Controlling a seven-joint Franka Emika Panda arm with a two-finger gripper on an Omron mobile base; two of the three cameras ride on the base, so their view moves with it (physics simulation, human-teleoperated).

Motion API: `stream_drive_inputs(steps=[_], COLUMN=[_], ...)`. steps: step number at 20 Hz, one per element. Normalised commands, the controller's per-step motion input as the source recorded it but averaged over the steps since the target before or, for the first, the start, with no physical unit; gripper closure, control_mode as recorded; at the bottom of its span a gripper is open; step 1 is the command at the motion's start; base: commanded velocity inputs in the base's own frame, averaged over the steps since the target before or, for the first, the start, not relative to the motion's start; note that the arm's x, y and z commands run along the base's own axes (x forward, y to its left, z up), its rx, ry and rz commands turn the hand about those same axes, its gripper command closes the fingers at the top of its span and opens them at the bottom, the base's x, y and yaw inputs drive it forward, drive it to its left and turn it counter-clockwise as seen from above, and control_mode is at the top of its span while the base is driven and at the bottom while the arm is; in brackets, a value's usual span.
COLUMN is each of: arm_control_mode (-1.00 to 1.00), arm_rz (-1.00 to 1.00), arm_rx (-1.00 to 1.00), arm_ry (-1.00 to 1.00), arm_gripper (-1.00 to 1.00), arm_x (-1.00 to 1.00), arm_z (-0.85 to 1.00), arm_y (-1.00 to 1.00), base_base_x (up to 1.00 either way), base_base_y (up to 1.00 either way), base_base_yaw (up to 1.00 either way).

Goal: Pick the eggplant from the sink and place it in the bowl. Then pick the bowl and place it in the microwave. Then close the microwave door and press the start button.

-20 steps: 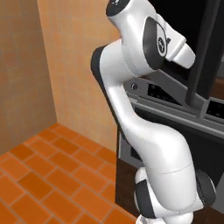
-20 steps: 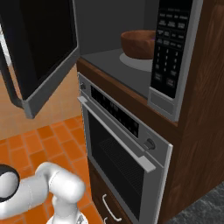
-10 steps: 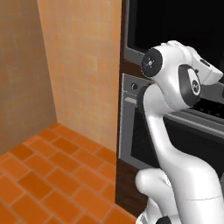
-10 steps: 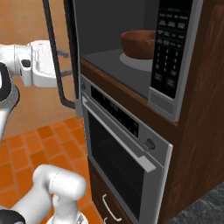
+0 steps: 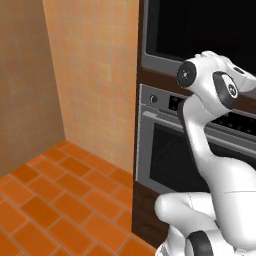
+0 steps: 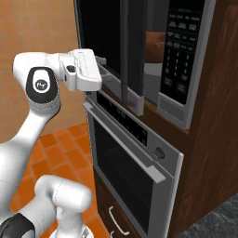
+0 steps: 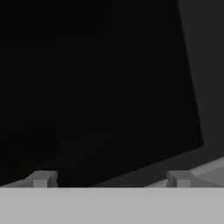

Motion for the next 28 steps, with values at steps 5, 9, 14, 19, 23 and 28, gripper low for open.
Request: stream_drive_inputs(steps=[5, 9, 14, 19, 23, 28], arm_control_mode=[-1.00, -1.00, -1.00, -1.00, -1.00, -1.00], arm_rz=[0.00, 0.00, 0.01, 0.00, 0.00, 0.03], arm_rx=[0.00, 0.01, 0.00, -0.02, 0.00, 0.00], arm_ry=[0.01, 0.00, -0.07, -0.09, 0.00, 0.03], arm_gripper=[-1.00, -1.00, -1.00, -1.00, -1.00, -1.00], arm_x=[0.64, 0.77, 0.83, -0.70, -1.00, -1.00], arm_z=[0.00, 0.00, -0.23, 0.22, 0.19, 0.05], arm_y=[-0.24, -0.42, -0.35, 0.48, 0.22, 0.00], base_base_x=[0.00, 0.00, 0.00, 0.00, 0.00, 0.00], base_base_y=[0.00, 0.00, 0.00, 0.00, 0.00, 0.00], base_base_yaw=[0.00, 0.00, 0.00, 0.00, 0.00, 0.00])
